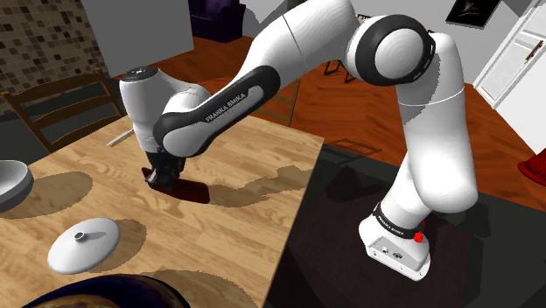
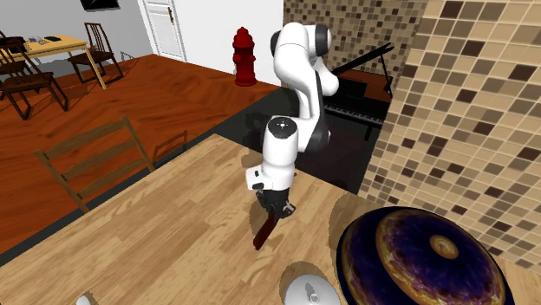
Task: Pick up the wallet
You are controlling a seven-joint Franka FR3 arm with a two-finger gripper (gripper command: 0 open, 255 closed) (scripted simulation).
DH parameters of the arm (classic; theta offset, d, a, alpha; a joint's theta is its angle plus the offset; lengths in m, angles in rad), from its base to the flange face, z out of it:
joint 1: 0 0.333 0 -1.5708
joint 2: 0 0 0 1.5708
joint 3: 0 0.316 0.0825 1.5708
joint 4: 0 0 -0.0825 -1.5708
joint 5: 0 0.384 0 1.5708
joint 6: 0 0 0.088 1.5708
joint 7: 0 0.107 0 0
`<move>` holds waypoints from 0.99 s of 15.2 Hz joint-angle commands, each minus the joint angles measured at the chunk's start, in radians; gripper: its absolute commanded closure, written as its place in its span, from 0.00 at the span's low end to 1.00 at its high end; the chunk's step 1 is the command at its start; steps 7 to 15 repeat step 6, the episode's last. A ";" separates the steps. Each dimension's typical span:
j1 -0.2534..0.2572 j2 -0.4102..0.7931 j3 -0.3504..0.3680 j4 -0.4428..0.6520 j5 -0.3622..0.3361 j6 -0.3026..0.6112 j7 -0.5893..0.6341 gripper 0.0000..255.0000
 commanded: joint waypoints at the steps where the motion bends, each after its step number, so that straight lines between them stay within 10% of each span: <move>1: -0.003 -0.016 0.005 0.002 0.007 -0.018 -0.004 1.00; 15: -0.006 -0.037 0.011 0.014 0.017 -0.049 -0.012 1.00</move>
